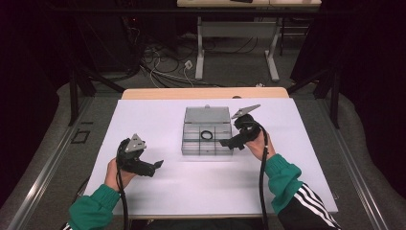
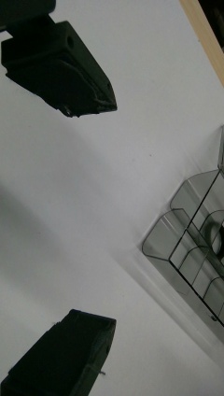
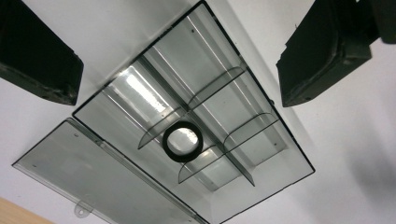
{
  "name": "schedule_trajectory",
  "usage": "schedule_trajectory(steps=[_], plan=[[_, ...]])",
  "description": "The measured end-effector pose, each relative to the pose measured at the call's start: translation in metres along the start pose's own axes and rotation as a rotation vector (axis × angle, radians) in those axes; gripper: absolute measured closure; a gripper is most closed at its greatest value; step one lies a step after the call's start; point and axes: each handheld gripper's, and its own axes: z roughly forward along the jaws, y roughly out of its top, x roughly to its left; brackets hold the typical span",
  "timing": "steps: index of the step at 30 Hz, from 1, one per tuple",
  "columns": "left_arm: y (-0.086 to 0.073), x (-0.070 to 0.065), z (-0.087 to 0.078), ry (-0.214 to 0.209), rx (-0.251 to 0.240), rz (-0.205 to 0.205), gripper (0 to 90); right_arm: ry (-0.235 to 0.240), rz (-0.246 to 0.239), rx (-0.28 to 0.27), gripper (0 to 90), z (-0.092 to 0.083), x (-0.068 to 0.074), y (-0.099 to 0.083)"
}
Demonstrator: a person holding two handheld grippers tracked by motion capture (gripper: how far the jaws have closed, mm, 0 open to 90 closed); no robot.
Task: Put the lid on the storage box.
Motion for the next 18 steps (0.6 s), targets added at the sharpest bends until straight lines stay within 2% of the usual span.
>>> schedule_trajectory(steps=[4,7,9,10,16,17,18], plan=[[0.013,-0.005,0.011,-0.006,-0.004,0.011,0.1,-0.01,0.003,-0.001,0.0,-0.003,-0.002,-0.003],[0.021,-0.008,0.02,-0.025,0.002,0.007,0.1,-0.027,0.002,0.003,0.0,-0.004,-0.004,-0.005],[0.026,-0.011,0.026,-0.037,0.006,-0.004,0.0,-0.039,0.0,-0.018,0.0,-0.005,-0.007,-0.005],[0.029,-0.012,0.03,-0.04,0.008,-0.011,0.0,-0.044,0.011,-0.016,0.0,-0.005,-0.007,-0.005],[0.046,-0.015,0.046,-0.055,0.03,-0.003,1.5,-0.075,0.0,-0.024,0.4,-0.005,-0.009,-0.005],[0.049,-0.015,0.05,-0.056,0.03,-0.004,1.8,-0.072,-0.006,-0.002,0.4,-0.006,-0.01,-0.004],[0.051,-0.016,0.054,-0.059,0.038,0.0,1.8,-0.081,-0.003,-0.008,0.4,-0.005,-0.01,-0.004]])
